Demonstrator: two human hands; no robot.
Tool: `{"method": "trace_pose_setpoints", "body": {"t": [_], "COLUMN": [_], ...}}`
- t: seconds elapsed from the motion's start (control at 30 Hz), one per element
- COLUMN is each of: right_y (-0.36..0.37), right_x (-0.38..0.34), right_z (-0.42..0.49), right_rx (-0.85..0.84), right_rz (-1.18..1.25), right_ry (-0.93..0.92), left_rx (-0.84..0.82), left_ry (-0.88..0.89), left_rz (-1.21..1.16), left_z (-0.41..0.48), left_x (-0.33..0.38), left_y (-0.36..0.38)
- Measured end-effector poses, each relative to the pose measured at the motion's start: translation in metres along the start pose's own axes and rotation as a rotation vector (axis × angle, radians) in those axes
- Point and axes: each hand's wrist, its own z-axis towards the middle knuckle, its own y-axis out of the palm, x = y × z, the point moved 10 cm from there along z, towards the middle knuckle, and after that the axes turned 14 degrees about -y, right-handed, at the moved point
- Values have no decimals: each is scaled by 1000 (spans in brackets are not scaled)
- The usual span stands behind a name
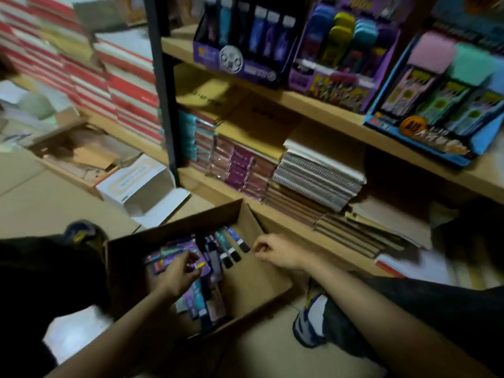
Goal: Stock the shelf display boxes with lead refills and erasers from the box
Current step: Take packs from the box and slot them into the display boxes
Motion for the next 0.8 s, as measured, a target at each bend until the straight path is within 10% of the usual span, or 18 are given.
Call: {"method": "trace_pose_setpoints", "body": {"t": [0.27,0.8], "right_y": [102,127], "right_x": [70,107], "right_z": [61,171], "right_rx": [-24,52], "right_rz": [191,-41], "right_ry": [208,280], "left_rx": [221,308], "left_ry": [-282,-195], "left_rz": [97,407], "left_z": [45,121], "left_x": [-99,-106], "left_y": [4,11]}}
